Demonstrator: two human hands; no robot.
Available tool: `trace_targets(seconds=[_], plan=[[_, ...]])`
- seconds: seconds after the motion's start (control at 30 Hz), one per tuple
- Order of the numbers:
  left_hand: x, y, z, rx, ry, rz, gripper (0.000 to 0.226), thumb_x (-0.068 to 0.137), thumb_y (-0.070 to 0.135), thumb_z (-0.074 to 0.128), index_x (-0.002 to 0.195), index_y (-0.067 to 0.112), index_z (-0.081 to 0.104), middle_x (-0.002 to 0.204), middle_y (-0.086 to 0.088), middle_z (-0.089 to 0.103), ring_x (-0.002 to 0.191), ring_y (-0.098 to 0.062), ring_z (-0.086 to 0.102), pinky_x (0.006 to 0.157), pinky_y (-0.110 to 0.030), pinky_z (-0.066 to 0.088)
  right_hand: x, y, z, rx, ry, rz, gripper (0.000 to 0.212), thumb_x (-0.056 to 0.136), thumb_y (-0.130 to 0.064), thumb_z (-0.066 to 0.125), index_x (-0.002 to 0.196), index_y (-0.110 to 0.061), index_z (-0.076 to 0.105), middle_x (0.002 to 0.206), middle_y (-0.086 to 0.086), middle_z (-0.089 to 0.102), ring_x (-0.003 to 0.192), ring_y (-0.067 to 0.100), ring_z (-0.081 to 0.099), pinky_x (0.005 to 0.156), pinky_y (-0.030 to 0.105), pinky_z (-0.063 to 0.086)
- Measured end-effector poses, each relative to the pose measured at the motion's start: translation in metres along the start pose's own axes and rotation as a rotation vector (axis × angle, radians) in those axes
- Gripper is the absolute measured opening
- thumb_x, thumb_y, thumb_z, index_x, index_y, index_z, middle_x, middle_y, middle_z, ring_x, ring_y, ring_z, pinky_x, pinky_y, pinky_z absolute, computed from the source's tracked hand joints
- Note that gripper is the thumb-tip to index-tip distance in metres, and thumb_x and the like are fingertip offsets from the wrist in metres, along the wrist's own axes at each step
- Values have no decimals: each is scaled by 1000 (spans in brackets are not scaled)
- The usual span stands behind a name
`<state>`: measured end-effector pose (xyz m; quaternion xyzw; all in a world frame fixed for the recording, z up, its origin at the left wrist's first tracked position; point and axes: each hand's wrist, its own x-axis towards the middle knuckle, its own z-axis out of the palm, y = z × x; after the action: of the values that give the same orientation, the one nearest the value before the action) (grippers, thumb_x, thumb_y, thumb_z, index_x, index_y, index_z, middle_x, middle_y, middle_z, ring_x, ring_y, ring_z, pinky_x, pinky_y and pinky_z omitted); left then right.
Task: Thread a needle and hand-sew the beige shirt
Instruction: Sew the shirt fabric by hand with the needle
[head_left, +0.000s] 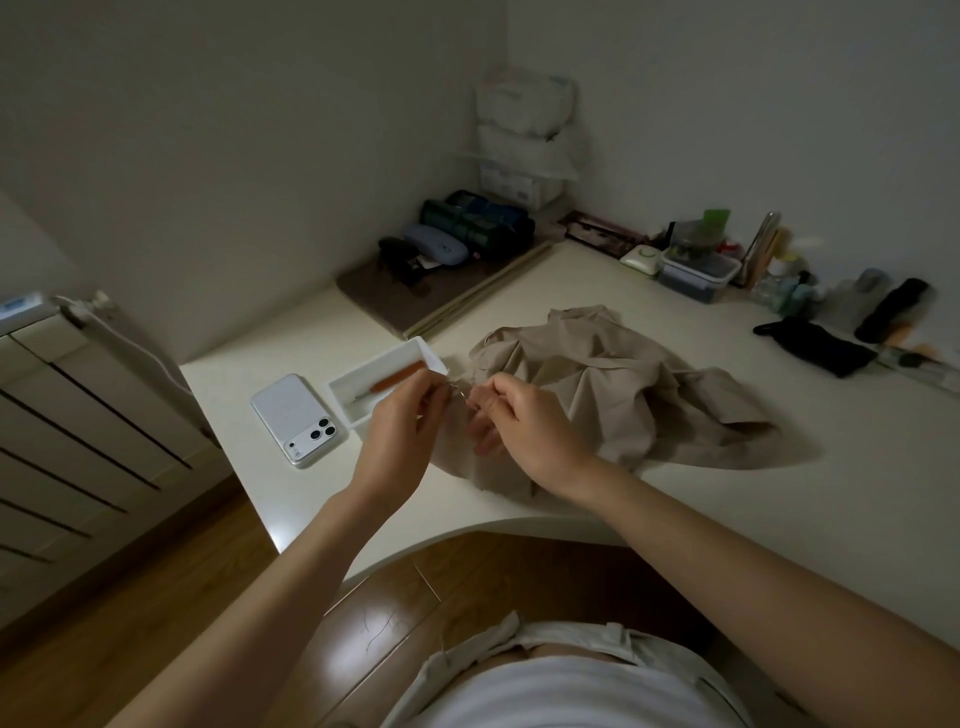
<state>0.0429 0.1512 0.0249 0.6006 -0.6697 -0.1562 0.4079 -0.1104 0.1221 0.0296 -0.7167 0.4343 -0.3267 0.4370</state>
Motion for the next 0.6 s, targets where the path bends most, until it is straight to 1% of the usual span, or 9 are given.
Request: trace_targets(seconds=[0.07,0.13,0.2,0.27,0.33,0.4,0.47,0.53,0.6], plan=[[0,0,-2,-4,5,2,13,97,14,51,97,8,63,88,-1,64,81,-14,58,71,-30,48,1,-2,-3,-66,64,-12,27,101,-29,38,102,-12,58,79,-6,60,70,10,63,61,20,54],[0,1,-2,-8,0,19,12,97,13,52,97,9,63,90,0,64,82,-12,57,72,-23,45,5,-5,-6,-110,130,-9,31,102,-30,36,105,-12,62,89,-3,58,80,13,59,70,26,53],[1,1,0,-2,-21,55,11,97,12,52,96,12,62,90,2,62,82,-10,56,71,-22,44,10,-9,-9,-98,91,56,39,102,-34,34,103,-11,66,98,3,61,89,16,59,81,29,50],[2,1,1,11,-61,112,11,97,13,51,92,19,59,88,6,59,81,-5,53,70,-20,43,13,-12,-10,-1,1,147,45,100,-40,38,95,-6,66,85,6,64,81,16,60,79,32,49],[1,1,3,26,-93,170,12,97,14,51,93,22,59,88,8,56,82,-4,52,70,-18,43,13,-15,-12,84,-41,166,33,97,-38,48,85,-13,66,71,-4,58,70,8,54,70,23,44],[0,1,5,57,-111,209,12,97,15,51,98,14,62,91,4,58,84,-9,54,71,-21,45,14,-16,-14,110,-33,143,19,95,-31,54,91,-17,67,78,-9,60,74,2,54,66,12,41],[-1,0,4,78,-117,218,13,96,13,51,99,10,63,92,1,58,83,-13,54,70,-24,45,16,-16,-16,128,0,135,18,95,-26,55,98,-13,67,82,-7,61,72,1,54,60,6,41],[-2,-3,2,91,-125,204,12,96,11,50,96,11,62,91,3,58,83,-14,54,70,-23,44,17,-17,-18,163,54,144,17,97,-21,52,96,-11,66,78,-5,59,66,3,50,59,8,41],[-4,-8,0,129,-139,198,12,96,10,51,95,11,63,92,4,57,83,-14,53,70,-22,43,21,-17,-22,190,116,167,15,98,-18,50,89,-15,62,79,-1,58,70,9,51,68,20,45]])
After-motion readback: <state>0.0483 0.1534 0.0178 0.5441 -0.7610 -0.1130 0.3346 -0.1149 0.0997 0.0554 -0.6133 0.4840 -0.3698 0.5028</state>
